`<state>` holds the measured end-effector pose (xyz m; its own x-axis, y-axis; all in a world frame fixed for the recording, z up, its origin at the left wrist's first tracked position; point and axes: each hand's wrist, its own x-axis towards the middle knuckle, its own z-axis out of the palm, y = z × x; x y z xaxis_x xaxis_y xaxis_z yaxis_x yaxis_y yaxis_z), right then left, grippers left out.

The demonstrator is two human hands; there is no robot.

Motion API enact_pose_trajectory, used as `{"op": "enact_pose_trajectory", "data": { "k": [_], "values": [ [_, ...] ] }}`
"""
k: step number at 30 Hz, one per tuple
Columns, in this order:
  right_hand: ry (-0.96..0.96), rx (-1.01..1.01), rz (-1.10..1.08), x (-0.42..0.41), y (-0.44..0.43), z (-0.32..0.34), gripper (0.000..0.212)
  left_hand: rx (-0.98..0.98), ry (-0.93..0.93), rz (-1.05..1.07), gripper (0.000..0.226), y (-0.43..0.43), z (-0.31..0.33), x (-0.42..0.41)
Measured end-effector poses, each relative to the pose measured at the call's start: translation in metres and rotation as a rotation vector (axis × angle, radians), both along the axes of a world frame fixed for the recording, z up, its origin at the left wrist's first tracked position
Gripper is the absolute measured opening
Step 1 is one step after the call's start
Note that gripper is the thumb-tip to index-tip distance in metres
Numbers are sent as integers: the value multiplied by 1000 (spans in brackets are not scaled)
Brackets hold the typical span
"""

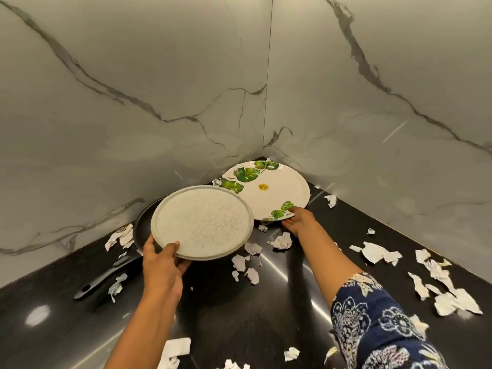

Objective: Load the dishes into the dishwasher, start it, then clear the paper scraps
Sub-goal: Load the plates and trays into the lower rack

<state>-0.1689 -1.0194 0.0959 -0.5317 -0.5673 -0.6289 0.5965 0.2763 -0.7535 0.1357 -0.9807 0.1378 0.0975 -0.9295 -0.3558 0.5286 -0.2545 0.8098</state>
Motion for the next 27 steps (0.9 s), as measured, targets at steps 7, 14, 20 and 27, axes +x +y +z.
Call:
{"op": "enact_pose_trajectory", "data": {
  "k": [7, 14, 20, 27],
  "values": [
    [-36, -29, -40, 2, -22, -6, 42, -4, -60, 25, 58, -9, -10, 0],
    [-45, -213, -114, 21, -16, 28, 37, -64, -115, 78, 52, 13, 10, 17],
    [1, -301, -131, 44, 57, 56, 40, -97, -124, 108, 57, 45, 33, 42],
    [102, -329, -281, 78, 198, 67, 29, -114, -73, 48, 55, 104, 42, 60]
  ]
}}
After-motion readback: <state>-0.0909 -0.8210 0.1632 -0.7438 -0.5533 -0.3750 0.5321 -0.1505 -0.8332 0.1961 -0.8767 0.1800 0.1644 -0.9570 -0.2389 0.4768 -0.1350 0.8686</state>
